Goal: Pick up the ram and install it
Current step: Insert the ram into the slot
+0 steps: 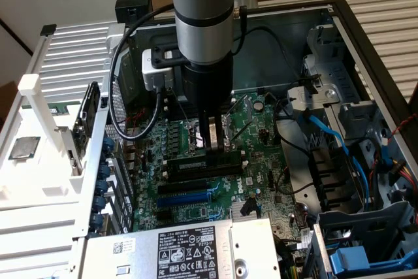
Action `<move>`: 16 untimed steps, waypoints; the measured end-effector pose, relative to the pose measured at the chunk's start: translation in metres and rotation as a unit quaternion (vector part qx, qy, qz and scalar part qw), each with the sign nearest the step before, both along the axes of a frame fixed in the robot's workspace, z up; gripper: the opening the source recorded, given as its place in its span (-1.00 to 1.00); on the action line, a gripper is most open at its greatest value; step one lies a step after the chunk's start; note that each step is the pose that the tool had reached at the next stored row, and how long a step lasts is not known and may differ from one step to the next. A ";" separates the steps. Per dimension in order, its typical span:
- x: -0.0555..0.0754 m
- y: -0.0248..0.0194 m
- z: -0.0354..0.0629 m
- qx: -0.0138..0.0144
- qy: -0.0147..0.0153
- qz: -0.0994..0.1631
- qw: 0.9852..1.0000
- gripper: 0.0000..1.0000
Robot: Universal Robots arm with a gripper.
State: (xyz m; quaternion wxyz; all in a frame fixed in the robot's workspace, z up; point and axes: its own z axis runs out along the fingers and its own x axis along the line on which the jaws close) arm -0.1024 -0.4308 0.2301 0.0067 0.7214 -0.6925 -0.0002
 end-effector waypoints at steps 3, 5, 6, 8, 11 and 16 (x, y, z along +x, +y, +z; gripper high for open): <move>0.000 -0.0001 0.0000 0.000 0.000 -0.001 1.000 -0.73; 0.000 -0.0002 0.0010 0.000 0.000 -0.001 1.000 -0.73; 0.000 -0.0002 0.0015 0.000 0.000 -0.001 1.000 -0.73; 0.000 -0.0001 0.0017 0.000 0.000 -0.001 1.000 -0.73; 0.000 -0.0002 0.0017 -0.001 -0.001 -0.001 1.000 -0.73; 0.000 -0.0002 0.0017 -0.001 -0.001 -0.002 1.000 -0.73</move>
